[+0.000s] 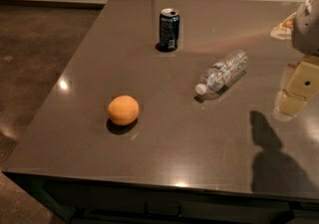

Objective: Move orange near pepsi can

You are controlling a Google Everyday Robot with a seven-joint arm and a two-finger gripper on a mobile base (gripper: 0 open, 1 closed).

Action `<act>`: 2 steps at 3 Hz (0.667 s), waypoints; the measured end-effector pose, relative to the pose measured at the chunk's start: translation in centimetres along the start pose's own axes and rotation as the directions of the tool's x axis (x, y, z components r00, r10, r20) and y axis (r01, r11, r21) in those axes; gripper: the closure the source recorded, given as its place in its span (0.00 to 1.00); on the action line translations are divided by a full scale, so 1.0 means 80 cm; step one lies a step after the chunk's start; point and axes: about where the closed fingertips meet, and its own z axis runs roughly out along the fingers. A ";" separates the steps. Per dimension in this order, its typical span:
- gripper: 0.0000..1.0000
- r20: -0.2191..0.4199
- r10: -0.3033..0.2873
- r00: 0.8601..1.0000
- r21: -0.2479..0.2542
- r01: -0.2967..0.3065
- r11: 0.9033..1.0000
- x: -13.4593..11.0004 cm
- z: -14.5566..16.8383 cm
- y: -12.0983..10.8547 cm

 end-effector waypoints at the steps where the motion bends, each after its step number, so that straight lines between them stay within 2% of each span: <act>1: 0.00 0.000 0.000 1.000 0.000 0.000 1.000 0.000 0.000 0.000; 2: 0.00 0.057 -0.036 0.998 -0.015 0.037 0.999 -0.030 0.006 0.005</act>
Offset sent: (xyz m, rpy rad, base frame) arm 0.0077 0.0648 -0.0069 0.1235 0.0100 0.1402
